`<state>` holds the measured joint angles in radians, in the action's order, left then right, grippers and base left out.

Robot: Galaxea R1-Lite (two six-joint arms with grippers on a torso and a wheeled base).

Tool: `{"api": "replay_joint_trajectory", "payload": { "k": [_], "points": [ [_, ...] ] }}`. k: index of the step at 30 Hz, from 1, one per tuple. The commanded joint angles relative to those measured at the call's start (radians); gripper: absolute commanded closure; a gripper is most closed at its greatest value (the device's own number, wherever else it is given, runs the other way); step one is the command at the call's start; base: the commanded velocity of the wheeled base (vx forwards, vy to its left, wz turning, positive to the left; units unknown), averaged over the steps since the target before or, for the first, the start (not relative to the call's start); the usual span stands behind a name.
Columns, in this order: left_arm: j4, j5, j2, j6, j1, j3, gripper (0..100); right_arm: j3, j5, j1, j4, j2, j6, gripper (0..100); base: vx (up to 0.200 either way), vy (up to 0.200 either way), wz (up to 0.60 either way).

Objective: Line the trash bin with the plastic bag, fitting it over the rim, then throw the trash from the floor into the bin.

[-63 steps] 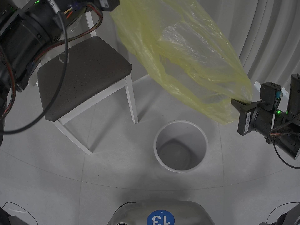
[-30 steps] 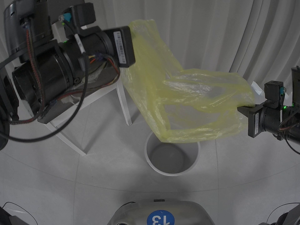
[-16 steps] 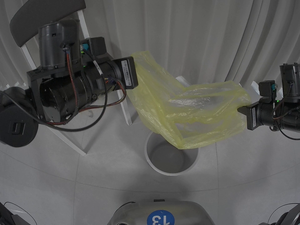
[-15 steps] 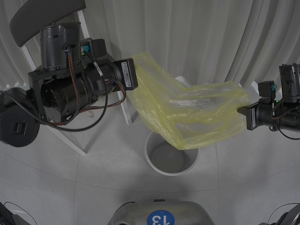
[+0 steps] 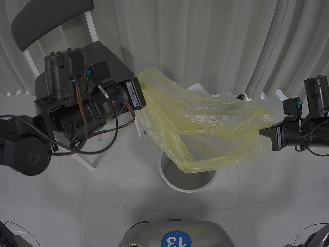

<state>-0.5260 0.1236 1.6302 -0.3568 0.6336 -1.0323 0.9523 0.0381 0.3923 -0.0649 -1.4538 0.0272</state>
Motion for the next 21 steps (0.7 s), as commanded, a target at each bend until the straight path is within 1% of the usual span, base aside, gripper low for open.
{"api": "replay_joint_trajectory", "payload": {
  "k": [1,3,5,11,15,18,21],
  "points": [
    [-0.118,-0.024,0.0,-0.002,-0.009,0.121,100,-0.004,0.008,0.008,0.004,0.016,0.017,100,0.0,0.0,0.0],
    [-0.172,-0.052,0.008,0.004,-0.009,0.14,100,-0.009,0.011,0.01,0.007,0.023,0.03,100,0.0,0.0,0.0],
    [-0.181,-0.068,0.007,0.006,-0.008,0.146,100,-0.017,0.011,0.013,0.004,0.039,0.037,100,0.0,0.0,0.0],
    [-0.187,-0.071,0.077,0.002,-0.008,0.149,100,-0.056,0.006,0.022,0.008,0.039,0.036,100,0.0,0.0,0.0],
    [-0.18,-0.07,0.082,0.004,-0.002,0.152,100,-0.073,0.002,0.037,0.01,0.018,0.039,100,0.0,0.0,0.0],
    [-0.178,-0.071,0.085,0.007,-0.006,0.163,100,-0.076,0.002,0.048,0.013,-0.023,0.039,100,0.0,0.0,0.0],
    [-0.175,-0.078,0.103,0.007,-0.009,0.17,100,-0.086,0.002,0.063,0.046,-0.068,0.039,100,0.0,0.0,0.0]
  ]
}}
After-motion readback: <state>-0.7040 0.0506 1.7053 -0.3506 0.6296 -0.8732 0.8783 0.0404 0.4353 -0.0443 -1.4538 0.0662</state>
